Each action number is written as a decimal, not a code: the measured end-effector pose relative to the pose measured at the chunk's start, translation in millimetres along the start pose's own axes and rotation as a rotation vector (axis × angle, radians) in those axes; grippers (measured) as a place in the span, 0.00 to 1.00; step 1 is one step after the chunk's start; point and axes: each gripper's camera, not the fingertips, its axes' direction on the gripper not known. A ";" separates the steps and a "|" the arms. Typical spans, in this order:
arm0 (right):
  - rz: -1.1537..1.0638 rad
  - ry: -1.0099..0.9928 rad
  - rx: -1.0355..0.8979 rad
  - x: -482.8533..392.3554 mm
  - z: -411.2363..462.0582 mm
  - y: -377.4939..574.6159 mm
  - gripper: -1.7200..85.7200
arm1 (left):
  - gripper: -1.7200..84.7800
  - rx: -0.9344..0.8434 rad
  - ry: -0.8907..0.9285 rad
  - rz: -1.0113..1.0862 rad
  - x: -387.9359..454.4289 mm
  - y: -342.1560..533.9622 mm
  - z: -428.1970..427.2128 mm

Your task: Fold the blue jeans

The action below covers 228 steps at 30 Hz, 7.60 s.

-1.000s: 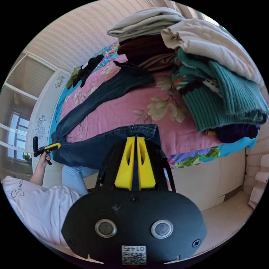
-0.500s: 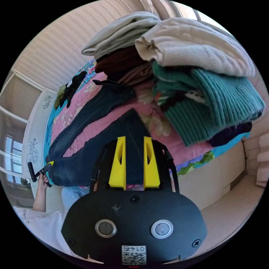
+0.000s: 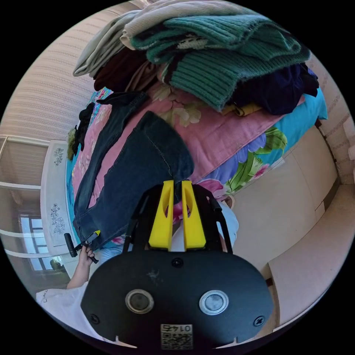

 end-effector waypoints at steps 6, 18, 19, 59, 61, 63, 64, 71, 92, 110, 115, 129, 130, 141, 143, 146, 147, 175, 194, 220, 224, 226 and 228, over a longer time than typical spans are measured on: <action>0.053 -0.078 0.045 9.7 -12.2 16.1 0.08 | 0.01 0.180 0.120 -0.060 -29.5 43.5 -50.3; -0.279 0.134 0.314 -112.1 -43.9 11.5 0.10 | 0.06 0.279 0.116 0.030 -73.5 79.1 -126.6; -0.292 0.123 0.311 -117.7 -37.8 8.5 0.11 | 0.07 0.267 0.131 0.057 -68.9 68.6 -127.5; 0.169 -0.324 0.165 42.0 -24.5 30.4 0.04 | 0.13 0.674 0.308 -0.927 -336.6 260.3 -257.7; 0.137 -0.293 0.161 29.6 -25.5 26.0 0.04 | 0.13 0.567 0.267 -0.907 -337.7 248.0 -251.9; 0.130 -0.298 0.165 23.5 -25.2 24.7 0.04 | 0.12 0.505 0.237 -0.897 -337.3 243.6 -249.9; 0.130 -0.304 0.168 20.3 -24.8 24.5 0.04 | 0.10 0.498 0.248 -0.881 -336.2 242.8 -251.0; 0.063 -0.280 0.212 -7.0 -40.1 16.1 0.04 | 0.02 0.581 0.284 -0.692 -325.8 252.5 -298.6; -0.224 -0.076 0.242 -206.9 16.7 -222.7 0.07 | 0.10 0.723 0.323 -0.533 -363.2 58.2 -420.5; 0.190 -0.550 0.258 -0.6 138.9 -98.1 0.14 | 0.11 0.727 0.467 -0.859 -401.1 200.0 -346.7; 0.378 -0.641 0.361 12.1 149.3 -138.2 0.14 | 0.13 0.719 0.533 -0.838 -414.1 161.2 -350.1; 0.305 -0.833 0.203 25.7 136.6 -196.8 0.02 | 0.12 0.881 0.722 -0.801 -416.4 152.5 -352.2; 0.297 -0.834 0.194 26.9 134.9 -196.9 0.02 | 0.14 0.913 0.747 -0.817 -414.8 162.1 -347.8; 0.214 -0.773 0.192 9.6 118.1 -193.3 0.02 | 0.09 0.770 0.632 -0.955 -401.1 114.0 -322.4; 0.176 -0.758 0.188 4.3 107.7 -191.5 0.02 | 0.08 0.775 0.609 -0.892 -393.7 108.4 -331.8; 0.105 -0.784 0.190 2.3 87.3 -180.9 0.02 | 0.07 0.759 0.556 -0.785 -380.2 115.3 -351.1; 0.091 -0.795 0.193 6.7 78.1 -172.8 0.02 | 0.07 0.740 0.528 -0.790 -374.4 124.3 -355.7; -0.222 0.295 0.095 -43.0 30.0 43.2 0.09 | 0.09 0.371 -0.191 -0.081 -126.1 164.8 -270.6; -0.352 0.309 -0.063 -180.8 171.9 -91.2 0.17 | 0.13 -0.069 -0.289 0.509 97.7 -45.7 -8.4; -0.496 0.357 0.231 -197.1 45.1 -58.1 0.05 | 0.01 0.139 -0.179 0.480 114.0 -87.2 -13.1; -0.480 0.380 0.148 -193.0 59.2 -90.2 0.06 | 0.01 0.102 -0.194 0.424 107.7 -107.3 7.1; -0.435 0.444 0.035 -174.7 95.6 -108.3 0.08 | 0.01 -0.003 -0.236 0.386 101.3 -123.7 42.7; -0.374 0.456 -0.025 -158.4 105.1 -113.8 0.09 | 0.02 -0.018 -0.256 0.368 97.5 -130.4 57.4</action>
